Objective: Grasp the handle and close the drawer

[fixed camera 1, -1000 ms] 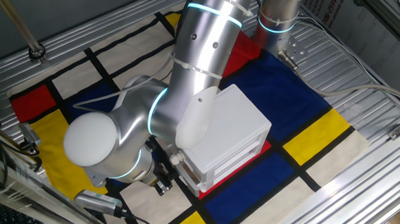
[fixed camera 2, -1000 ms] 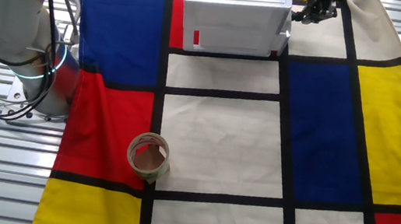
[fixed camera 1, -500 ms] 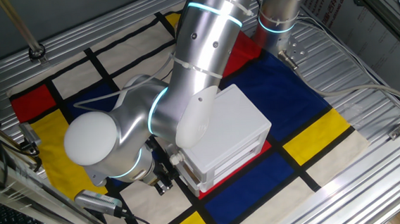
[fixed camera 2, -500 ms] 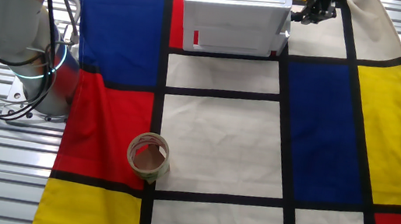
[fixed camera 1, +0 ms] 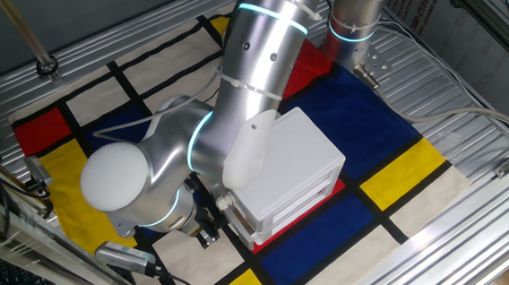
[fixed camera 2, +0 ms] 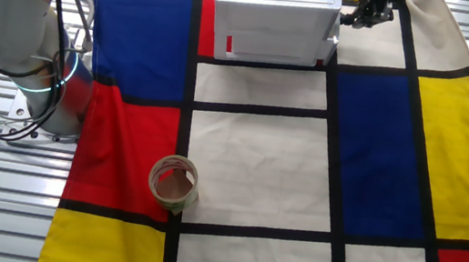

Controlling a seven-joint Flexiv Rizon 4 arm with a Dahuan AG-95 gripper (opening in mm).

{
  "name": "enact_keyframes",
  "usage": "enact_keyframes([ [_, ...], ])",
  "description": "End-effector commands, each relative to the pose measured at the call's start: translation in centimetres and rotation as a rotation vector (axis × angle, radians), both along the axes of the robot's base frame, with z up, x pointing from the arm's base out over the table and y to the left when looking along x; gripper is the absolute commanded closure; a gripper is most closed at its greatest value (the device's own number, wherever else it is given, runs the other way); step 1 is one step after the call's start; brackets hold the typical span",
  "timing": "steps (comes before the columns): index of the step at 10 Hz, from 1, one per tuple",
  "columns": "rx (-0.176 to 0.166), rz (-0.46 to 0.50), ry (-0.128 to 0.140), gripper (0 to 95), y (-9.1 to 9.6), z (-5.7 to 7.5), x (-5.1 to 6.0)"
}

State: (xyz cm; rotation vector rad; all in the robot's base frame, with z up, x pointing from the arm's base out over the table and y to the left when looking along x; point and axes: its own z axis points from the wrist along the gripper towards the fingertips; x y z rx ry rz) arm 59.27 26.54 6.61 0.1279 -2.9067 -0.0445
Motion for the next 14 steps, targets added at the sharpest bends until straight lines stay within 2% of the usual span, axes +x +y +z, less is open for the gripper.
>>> enact_keyframes([
  [1,0.000,0.000,-0.001,95.0,0.0,0.0,0.0],
  [14,0.012,-0.002,-0.003,95.0,-0.5,0.1,-1.3],
])
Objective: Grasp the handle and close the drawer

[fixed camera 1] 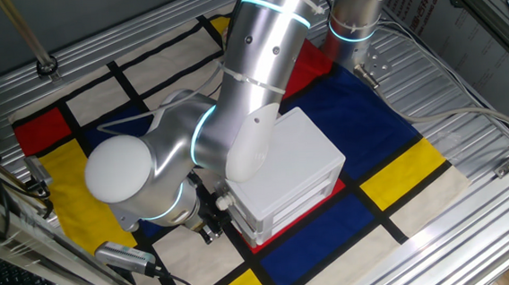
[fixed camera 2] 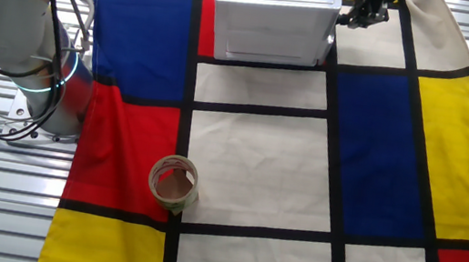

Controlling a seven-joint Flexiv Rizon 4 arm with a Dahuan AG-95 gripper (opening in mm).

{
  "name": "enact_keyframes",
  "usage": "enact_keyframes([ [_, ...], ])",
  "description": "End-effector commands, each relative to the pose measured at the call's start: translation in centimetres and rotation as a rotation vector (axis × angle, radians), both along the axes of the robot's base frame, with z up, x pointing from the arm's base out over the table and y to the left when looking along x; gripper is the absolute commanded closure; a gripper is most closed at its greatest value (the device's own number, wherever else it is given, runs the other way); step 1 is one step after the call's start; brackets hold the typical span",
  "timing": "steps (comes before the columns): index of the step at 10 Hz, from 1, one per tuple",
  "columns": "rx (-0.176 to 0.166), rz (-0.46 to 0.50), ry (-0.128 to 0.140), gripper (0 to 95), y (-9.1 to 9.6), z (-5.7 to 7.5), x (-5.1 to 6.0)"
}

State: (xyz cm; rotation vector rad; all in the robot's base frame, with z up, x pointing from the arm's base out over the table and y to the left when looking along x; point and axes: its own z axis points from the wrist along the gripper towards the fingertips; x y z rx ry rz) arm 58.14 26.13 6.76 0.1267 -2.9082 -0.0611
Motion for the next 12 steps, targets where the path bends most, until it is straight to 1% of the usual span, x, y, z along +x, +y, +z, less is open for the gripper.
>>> enact_keyframes([
  [1,0.004,-0.001,-0.003,95.0,-0.11,-0.02,-0.28],
  [4,0.005,-0.003,-0.004,95.0,-0.10,0.05,-0.44],
  [7,0.006,-0.002,-0.005,95.0,-0.09,-0.19,-0.90],
  [11,0.005,-0.002,-0.005,95.0,-0.01,-0.20,-1.09],
  [12,0.009,-0.005,-0.005,95.0,-0.03,-0.20,-1.13],
])
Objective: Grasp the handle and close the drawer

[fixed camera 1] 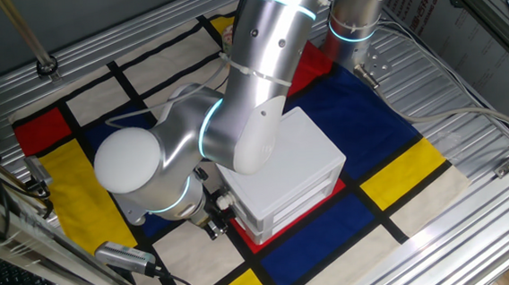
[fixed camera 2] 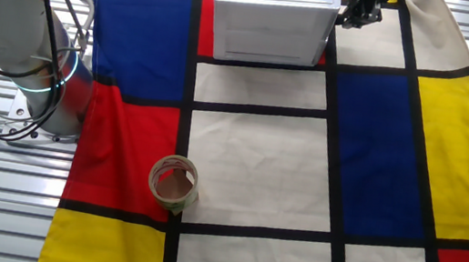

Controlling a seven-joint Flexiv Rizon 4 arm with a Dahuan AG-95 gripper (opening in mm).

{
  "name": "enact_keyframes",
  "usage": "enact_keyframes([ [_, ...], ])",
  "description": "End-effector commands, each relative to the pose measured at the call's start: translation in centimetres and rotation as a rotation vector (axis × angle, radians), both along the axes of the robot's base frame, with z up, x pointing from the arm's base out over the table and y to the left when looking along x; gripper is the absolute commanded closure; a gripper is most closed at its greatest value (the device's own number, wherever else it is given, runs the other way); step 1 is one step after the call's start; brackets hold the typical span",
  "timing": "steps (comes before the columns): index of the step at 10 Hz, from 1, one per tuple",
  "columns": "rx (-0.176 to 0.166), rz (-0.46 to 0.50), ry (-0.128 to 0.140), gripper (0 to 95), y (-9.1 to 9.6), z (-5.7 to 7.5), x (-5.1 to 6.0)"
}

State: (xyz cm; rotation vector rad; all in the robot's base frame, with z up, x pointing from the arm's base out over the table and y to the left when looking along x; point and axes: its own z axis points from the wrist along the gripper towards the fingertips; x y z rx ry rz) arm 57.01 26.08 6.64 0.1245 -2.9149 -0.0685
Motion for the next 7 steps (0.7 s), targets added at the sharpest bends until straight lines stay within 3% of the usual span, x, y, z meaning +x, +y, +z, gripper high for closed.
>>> enact_keyframes([
  [1,0.002,-0.001,0.001,95.0,0.01,-0.09,-0.04],
  [7,0.007,-0.004,-0.002,95.0,-0.02,-0.11,-0.11],
])
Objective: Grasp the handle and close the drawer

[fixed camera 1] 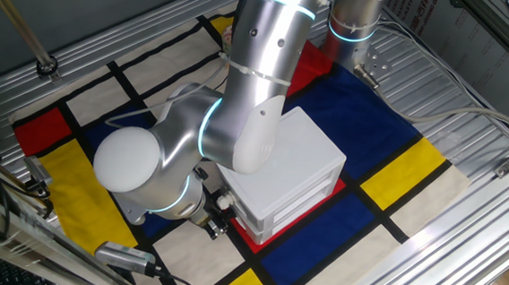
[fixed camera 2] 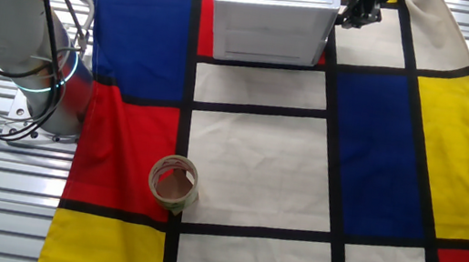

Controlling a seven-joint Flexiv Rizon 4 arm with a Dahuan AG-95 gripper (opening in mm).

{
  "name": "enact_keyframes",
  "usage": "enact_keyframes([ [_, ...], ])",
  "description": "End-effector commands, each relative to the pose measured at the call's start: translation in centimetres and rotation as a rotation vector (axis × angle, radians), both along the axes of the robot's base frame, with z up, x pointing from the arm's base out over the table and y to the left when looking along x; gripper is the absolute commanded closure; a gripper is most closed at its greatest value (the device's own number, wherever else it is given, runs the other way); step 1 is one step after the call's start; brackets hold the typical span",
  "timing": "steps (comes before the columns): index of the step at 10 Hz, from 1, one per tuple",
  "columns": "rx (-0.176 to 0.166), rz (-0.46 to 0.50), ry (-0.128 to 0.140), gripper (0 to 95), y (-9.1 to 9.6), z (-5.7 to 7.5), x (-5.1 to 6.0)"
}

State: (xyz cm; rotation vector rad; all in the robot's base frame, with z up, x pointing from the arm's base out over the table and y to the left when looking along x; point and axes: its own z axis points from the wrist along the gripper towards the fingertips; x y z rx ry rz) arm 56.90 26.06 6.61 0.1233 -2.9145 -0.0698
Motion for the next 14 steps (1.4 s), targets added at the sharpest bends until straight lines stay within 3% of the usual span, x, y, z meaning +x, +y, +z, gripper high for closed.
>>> enact_keyframes([
  [1,0.005,-0.002,-0.004,95.0,0.00,-0.07,0.00],
  [3,0.007,0.000,-0.009,95.0,0.00,-0.08,0.01],
  [5,0.015,0.007,-0.015,57.0,-0.03,-0.17,0.05],
  [6,0.014,0.008,-0.015,57.0,-0.05,-0.23,0.08],
  [7,0.016,0.011,-0.016,38.0,-0.07,-0.29,0.12],
  [8,0.017,0.009,-0.018,38.0,-0.08,-0.33,0.14],
  [9,0.017,0.011,-0.018,19.0,-0.08,-0.38,0.19],
  [11,0.021,0.014,-0.022,19.0,-0.09,-0.49,0.30],
  [12,0.021,0.018,-0.022,0.0,-0.08,-0.56,0.42],
  [14,0.019,0.009,-0.023,0.0,-0.01,-0.62,0.66],
])
